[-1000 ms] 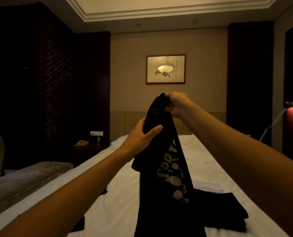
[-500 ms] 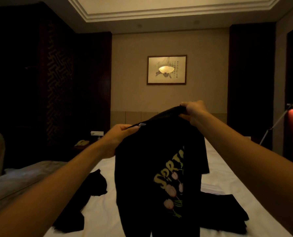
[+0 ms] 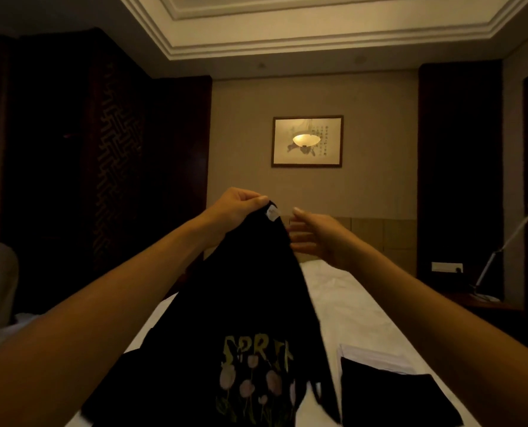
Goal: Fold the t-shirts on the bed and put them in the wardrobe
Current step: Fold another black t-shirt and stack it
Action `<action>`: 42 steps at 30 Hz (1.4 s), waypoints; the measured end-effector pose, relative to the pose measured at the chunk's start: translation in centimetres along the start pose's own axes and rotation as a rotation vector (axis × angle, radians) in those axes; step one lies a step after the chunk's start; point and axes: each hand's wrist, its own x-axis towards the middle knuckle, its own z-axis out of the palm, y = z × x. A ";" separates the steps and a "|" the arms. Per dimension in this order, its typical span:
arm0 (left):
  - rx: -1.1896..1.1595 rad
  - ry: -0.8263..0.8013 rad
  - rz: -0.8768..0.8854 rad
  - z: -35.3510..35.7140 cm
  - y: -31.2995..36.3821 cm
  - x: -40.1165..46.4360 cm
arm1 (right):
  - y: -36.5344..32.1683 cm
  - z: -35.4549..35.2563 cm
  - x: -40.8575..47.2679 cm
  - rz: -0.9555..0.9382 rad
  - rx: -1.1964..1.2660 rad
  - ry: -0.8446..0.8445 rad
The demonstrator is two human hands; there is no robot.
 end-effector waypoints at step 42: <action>-0.327 0.174 -0.142 -3.4 -7.7 -3.1 | -1.8 -5.5 -1.2 -0.113 -0.152 0.018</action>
